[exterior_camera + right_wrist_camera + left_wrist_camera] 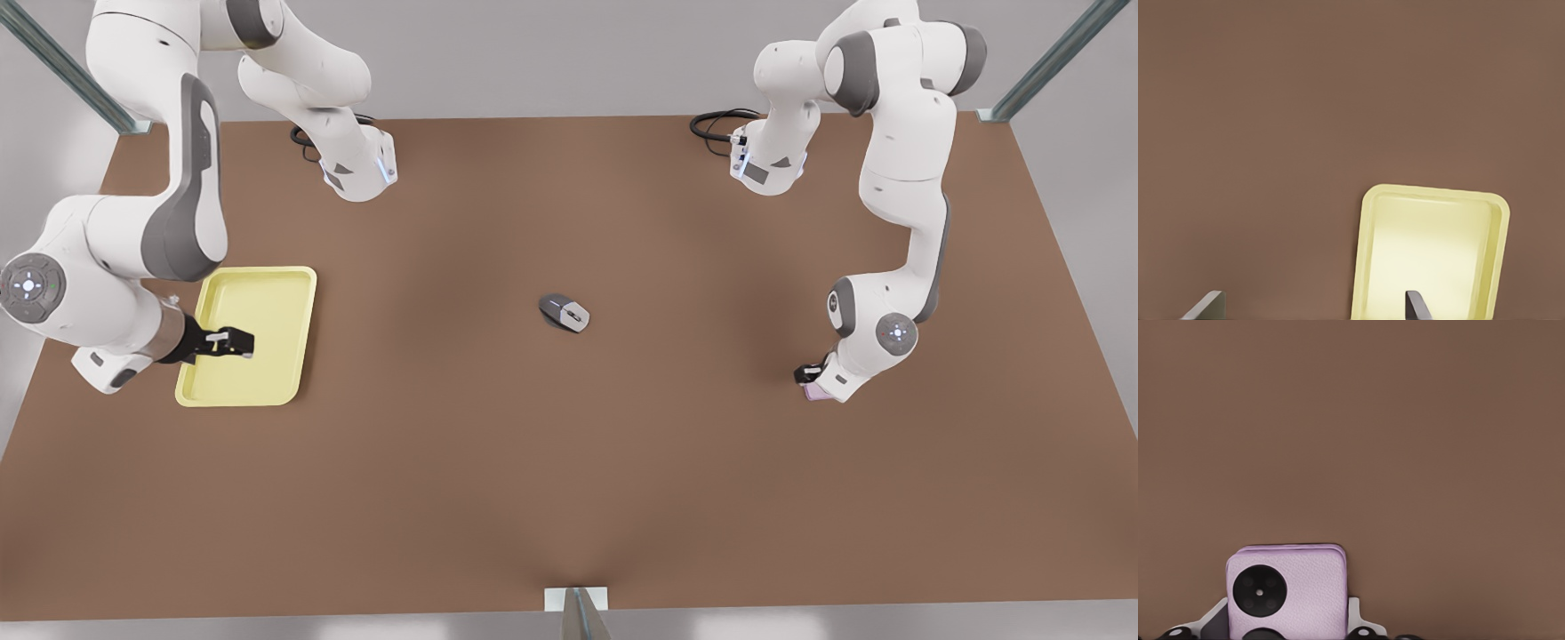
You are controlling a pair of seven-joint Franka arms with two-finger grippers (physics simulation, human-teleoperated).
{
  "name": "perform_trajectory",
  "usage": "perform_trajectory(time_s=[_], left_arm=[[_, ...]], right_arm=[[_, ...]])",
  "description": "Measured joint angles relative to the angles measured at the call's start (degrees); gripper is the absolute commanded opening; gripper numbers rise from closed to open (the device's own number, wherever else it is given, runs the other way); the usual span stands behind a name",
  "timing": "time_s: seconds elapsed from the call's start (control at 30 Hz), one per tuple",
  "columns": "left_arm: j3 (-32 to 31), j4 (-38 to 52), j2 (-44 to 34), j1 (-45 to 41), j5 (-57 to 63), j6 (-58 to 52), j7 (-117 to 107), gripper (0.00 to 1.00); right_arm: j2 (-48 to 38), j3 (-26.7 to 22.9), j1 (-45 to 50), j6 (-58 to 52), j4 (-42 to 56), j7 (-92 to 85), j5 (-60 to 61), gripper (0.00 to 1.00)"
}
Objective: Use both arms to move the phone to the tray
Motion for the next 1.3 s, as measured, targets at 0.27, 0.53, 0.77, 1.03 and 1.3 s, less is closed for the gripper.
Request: perform_trajectory(time_s=[0.27, 0.53, 0.77, 1.03, 1.3], left_arm=[[0.0, 0.2, 0.0, 0.0, 0.4, 0.1, -0.3, 0.76], [-0.5, 3.9, -0.6, -1.7, 0.3, -2.5, -1.1, 0.76], [-0.6, 14.6, -0.4, -16.5, 0.3, -12.7, -6.0, 0.76], [-4.5, 47.8, 15.6, -33.7, -5.9, -26.5, -18.6, 0.76], [-6.8, 69.6, 30.1, -42.4, -7.3, -30.0, -28.1, 0.76]], right_arm=[[0.1, -0.1, -0.1, 0.6, 0.0, -0.2, -0.2, 1.0], [0.2, -0.1, -0.1, 1.1, -0.3, -0.3, -0.2, 1.0], [0.2, -0.1, -0.2, 1.4, -0.5, -0.4, -0.2, 1.0], [0.4, -0.1, -0.2, 1.8, -0.6, -0.4, -0.2, 1.0], [0.6, -0.2, -0.1, 2.2, -1.0, -0.5, -0.2, 1.0]])
